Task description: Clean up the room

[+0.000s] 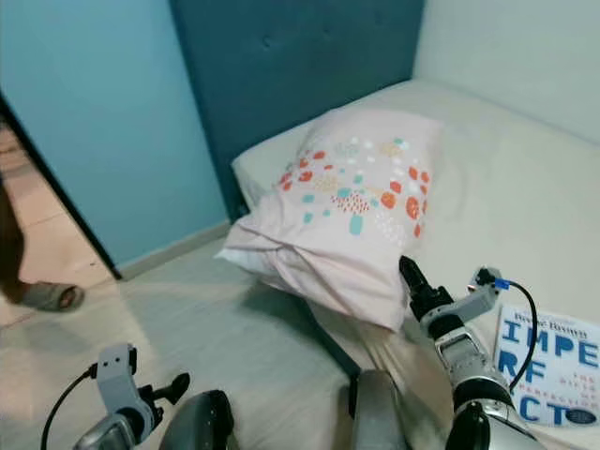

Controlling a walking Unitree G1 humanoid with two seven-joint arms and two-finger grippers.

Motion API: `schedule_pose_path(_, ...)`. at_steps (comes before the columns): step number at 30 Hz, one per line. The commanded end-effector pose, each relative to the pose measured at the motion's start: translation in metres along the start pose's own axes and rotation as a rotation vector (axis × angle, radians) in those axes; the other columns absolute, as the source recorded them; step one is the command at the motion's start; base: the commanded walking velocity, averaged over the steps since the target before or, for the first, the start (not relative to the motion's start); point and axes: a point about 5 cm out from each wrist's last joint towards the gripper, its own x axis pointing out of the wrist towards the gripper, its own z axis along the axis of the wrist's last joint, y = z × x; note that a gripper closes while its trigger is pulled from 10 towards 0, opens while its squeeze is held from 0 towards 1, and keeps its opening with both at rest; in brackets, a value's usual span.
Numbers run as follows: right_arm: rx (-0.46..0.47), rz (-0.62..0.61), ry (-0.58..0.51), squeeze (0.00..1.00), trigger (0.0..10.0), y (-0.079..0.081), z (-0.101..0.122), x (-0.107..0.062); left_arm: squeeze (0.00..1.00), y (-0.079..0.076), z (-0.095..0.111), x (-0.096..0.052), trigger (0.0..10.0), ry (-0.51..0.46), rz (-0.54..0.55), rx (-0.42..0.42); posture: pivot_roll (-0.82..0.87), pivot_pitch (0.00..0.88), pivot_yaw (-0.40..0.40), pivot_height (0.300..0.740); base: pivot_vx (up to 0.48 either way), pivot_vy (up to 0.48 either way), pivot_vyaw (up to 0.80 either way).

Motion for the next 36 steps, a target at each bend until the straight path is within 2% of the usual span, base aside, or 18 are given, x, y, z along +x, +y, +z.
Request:
schedule_pose_path(1, 0.001, 0.038, 0.046, 0.0, 10.0, 0.007, -0.007, 0.006, 0.0, 0.006, -0.004, -0.003, 10.0, 0.022, 0.012, 0.019, -0.04, 0.157, 0.04, 0.481, 0.0, 0.0, 0.0)
schedule_pose_path(3, 0.003, 0.035, 0.068, 0.0, 10.0, 0.008, -0.012, 0.008, 0.0, 0.006, -0.005, -0.004, 10.0, 0.026, 0.011, 0.021, -0.05, 0.155, 0.036, 0.481, 0.0, 0.0, 0.0)
schedule_pose_path(9, 0.011, 0.103, 0.301, 0.0, 10.0, 0.025, -0.064, 0.017, 0.0, 0.002, -0.015, -0.006, 10.0, 0.052, 0.001, 0.027, -0.05, 0.151, 0.024, 0.481, 0.0, 0.0, 0.0)
schedule_pose_path(15, 0.047, 0.109, 0.359, 0.0, 10.0, 0.032, -0.082, 0.02, 0.0, 0.0, -0.021, -0.007, 10.0, 0.063, -0.004, 0.028, -0.05, 0.142, 0.019, 0.481, 0.0, 0.0, 0.0)
schedule_pose_path(19, 0.054, 0.228, 0.43, 0.0, 10.0, 0.05, -0.094, 0.026, 0.0, 0.0, -0.022, -0.008, 10.0, 0.063, -0.005, 0.028, -0.04, 0.141, 0.015, 0.481, 0.0, 0.0, 0.0)
schedule_pose_path(20, 0.054, 0.228, 0.43, 0.0, 10.0, 0.05, -0.094, 0.026, 0.0, 0.0, -0.022, -0.008, 10.0, 0.063, -0.005, 0.028, -0.04, 0.141, 0.015, 0.481, 0.0, 0.0, 0.0)
schedule_pose_path(22, 0.067, 0.3, 0.472, 0.0, 10.0, 0.063, -0.103, 0.029, 0.0, 0.001, -0.022, -0.008, 10.0, 0.064, -0.005, 0.03, -0.05, 0.141, 0.014, 0.481, 0.0, 0.0, 0.0)
schedule_pose_path(23, 0.067, 0.3, 0.472, 0.0, 10.0, 0.063, -0.103, 0.029, 0.0, 0.001, -0.022, -0.008, 10.0, 0.064, -0.005, 0.03, -0.05, 0.141, 0.014, 0.481, 0.0, 0.0, 0.0)
schedule_pose_path(25, 0.08, 0.371, 0.518, 0.0, 10.0, 0.078, -0.115, 0.031, 0.0, 0.001, -0.023, -0.008, 10.0, 0.065, -0.006, 0.033, -0.05, 0.142, 0.014, 0.481, 0.0, 0.0, 0.0)
schedule_pose_path(26, 0.08, 0.371, 0.518, 0.0, 10.0, 0.078, -0.115, 0.031, 0.0, 0.001, -0.023, -0.008, 10.0, 0.065, -0.006, 0.033, -0.05, 0.142, 0.014, 0.481, 0.0, 0.0, 0.0)
schedule_pose_path(28, 0.082, 0.416, 0.586, 0.0, 10.0, 0.09, -0.132, 0.03, 0.0, -0.002, -0.024, -0.008, 10.0, 0.069, -0.012, 0.035, -0.05, 0.141, 0.015, 0.481, 0.0, 0.0, 0.0)
schedule_pose_path(29, 0.058, 0.404, 0.642, 0.0, 10.0, 0.091, -0.141, 0.028, 0.0, -0.003, -0.026, -0.008, 10.0, 0.072, -0.016, 0.035, -0.05, 0.141, 0.015, 0.481, 0.0, 0.0, 0.0)
schedule_pose_path(32, 0.02, 0.382, 0.682, 0.0, 10.0, 0.088, -0.145, 0.025, 0.0, -0.005, -0.027, -0.008, 10.0, 0.074, -0.021, 0.034, -0.05, 0.143, 0.016, 0.481, 0.0, 0.0, 0.0)
schedule_pose_path(33, -0.054, 0.317, 0.688, 0.0, 10.0, 0.076, -0.135, 0.022, 0.0, -0.008, -0.029, -0.008, 10.0, 0.078, -0.032, 0.036, -0.05, 0.143, 0.017, 0.481, 0.0, 0.0, 0.0)
schedule_pose_path(34, -0.054, 0.317, 0.688, 0.0, 10.0, 0.076, -0.135, 0.022, 0.0, -0.008, -0.029, -0.008, 10.0, 0.078, -0.032, 0.036, -0.05, 0.143, 0.017, 0.481, 0.0, 0.0, 0.0)
schedule_pose_path(36, -0.111, 0.235, 0.633, 0.0, 10.0, 0.061, -0.113, 0.02, 0.0, -0.009, -0.03, -0.007, 10.0, 0.081, -0.039, 0.039, -0.06, 0.15, 0.014, 0.481, 0.0, 0.0, 0.0)
